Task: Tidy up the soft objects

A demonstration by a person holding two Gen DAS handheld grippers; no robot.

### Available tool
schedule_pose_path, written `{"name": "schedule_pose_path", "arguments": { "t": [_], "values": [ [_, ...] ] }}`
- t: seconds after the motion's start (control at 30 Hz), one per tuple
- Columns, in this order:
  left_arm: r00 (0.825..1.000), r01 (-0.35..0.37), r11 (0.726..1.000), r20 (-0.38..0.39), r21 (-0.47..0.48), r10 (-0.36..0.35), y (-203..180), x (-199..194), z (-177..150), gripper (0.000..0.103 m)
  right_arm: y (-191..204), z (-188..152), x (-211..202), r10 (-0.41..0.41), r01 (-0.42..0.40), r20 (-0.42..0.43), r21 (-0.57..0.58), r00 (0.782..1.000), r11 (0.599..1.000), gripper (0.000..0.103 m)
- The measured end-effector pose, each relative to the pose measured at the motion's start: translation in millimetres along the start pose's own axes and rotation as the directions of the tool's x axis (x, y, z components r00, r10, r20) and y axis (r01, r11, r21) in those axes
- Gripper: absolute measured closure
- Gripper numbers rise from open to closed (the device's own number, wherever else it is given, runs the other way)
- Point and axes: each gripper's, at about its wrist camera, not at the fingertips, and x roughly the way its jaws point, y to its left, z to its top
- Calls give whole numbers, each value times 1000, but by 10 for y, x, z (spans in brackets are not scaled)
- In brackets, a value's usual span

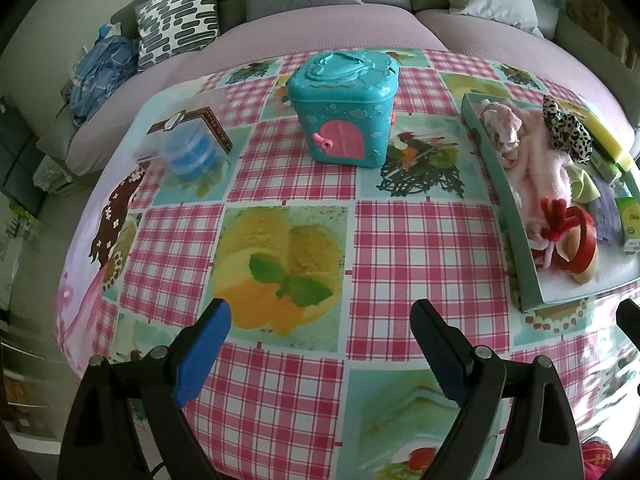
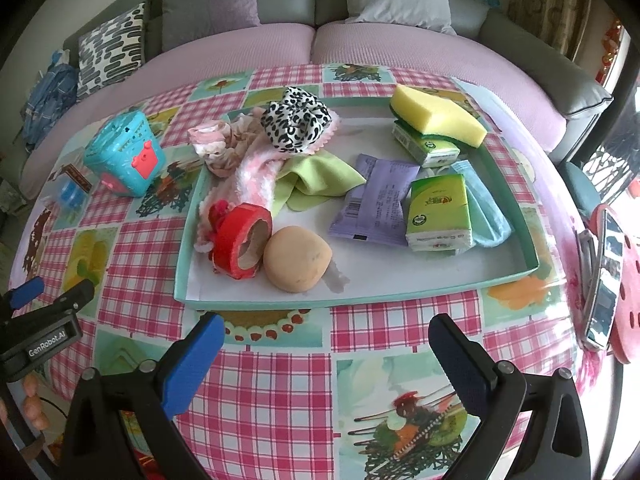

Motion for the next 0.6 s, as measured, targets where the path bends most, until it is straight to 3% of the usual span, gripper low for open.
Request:
{"name": "schedule_pose_path", "arguments": {
  "t": [0.6],
  "values": [
    [1000,6,1000,-22,1,-6,42,76,15,12,-1,0,54,-19,19,-7,-5,1000,1000,0]
  ]
}}
